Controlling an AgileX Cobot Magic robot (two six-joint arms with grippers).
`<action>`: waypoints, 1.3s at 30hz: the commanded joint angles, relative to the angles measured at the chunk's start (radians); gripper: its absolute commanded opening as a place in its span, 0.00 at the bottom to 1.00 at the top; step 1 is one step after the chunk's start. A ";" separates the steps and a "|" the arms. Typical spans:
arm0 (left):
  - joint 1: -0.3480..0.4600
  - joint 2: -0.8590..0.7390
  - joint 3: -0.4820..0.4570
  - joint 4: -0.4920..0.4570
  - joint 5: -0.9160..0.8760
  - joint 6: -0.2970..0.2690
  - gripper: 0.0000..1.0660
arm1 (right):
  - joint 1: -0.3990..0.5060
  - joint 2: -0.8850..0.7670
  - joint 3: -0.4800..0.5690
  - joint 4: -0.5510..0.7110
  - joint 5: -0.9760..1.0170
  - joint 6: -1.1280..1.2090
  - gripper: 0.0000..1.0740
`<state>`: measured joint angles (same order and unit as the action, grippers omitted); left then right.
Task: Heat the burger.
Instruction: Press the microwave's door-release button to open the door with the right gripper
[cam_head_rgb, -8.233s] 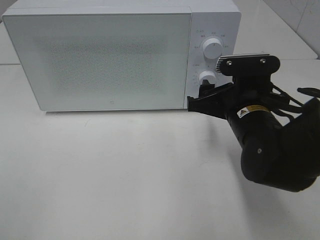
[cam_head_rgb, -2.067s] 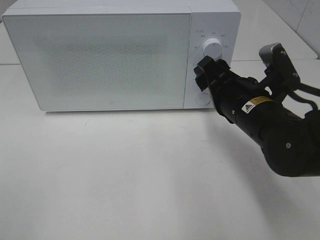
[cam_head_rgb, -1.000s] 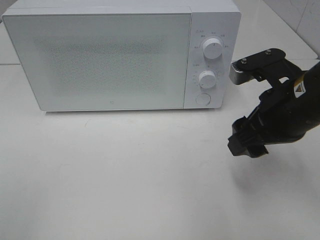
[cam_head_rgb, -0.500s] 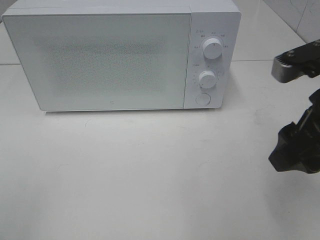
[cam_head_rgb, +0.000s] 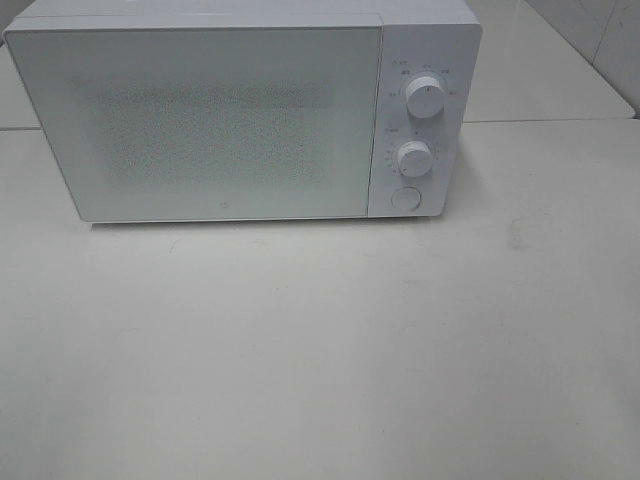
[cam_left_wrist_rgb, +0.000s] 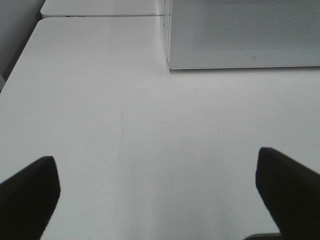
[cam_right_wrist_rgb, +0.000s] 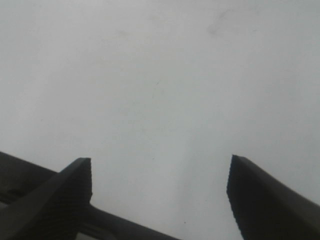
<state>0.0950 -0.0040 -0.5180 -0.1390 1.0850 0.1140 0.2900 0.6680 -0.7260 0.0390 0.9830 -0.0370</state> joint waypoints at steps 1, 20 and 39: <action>0.001 -0.020 0.000 -0.004 -0.015 -0.005 0.95 | -0.072 -0.131 0.002 -0.009 0.016 -0.023 0.70; 0.001 -0.020 0.000 -0.004 -0.015 -0.005 0.95 | -0.162 -0.653 0.227 -0.032 0.013 -0.009 0.70; 0.001 -0.007 0.000 -0.003 -0.015 -0.005 0.95 | -0.162 -0.699 0.227 -0.032 0.011 -0.008 0.70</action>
<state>0.0950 -0.0040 -0.5180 -0.1390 1.0850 0.1140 0.1340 -0.0040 -0.5000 0.0170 1.0030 -0.0450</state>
